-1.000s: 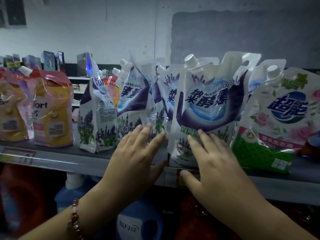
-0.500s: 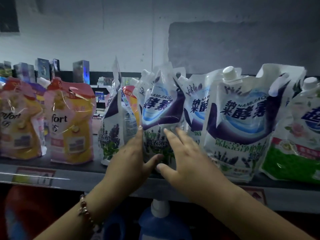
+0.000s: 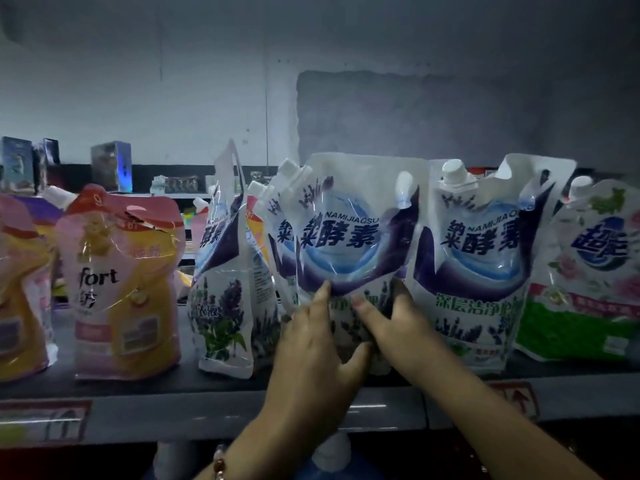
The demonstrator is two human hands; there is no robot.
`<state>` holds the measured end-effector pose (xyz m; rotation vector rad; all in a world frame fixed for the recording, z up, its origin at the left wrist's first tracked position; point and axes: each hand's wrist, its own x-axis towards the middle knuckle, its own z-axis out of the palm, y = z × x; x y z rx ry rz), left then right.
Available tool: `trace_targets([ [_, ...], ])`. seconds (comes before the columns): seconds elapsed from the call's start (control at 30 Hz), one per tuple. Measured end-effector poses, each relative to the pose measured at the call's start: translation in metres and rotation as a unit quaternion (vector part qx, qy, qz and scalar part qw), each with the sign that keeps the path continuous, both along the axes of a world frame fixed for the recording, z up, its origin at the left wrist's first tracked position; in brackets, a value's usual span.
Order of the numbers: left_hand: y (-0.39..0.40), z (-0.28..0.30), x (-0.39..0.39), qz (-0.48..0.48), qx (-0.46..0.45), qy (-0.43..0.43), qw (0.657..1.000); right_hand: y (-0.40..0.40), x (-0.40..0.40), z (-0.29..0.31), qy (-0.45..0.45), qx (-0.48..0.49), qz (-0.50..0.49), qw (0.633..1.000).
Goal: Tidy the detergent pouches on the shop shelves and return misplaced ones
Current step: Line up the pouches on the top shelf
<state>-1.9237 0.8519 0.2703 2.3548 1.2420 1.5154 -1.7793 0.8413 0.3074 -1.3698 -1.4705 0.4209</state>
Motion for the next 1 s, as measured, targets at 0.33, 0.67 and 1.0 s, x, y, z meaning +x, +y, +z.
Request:
trace_targets([
  [0.33, 0.044, 0.019, -0.023, -0.108, -0.124, -0.042, 0.985, 0.009, -0.006, -0.008, -0.016, 0.060, -0.087, 0.994],
  [0.67, 0.039, 0.002, -0.022, 0.014, -0.061, -0.028, 0.998, 0.010, -0.017, -0.021, -0.012, 0.110, -0.119, 0.987],
  [1.0, -0.009, 0.009, -0.076, 0.093, 0.112, 0.038, 0.989, -0.033, -0.044, -0.014, -0.146, 0.018, -0.099, 0.984],
])
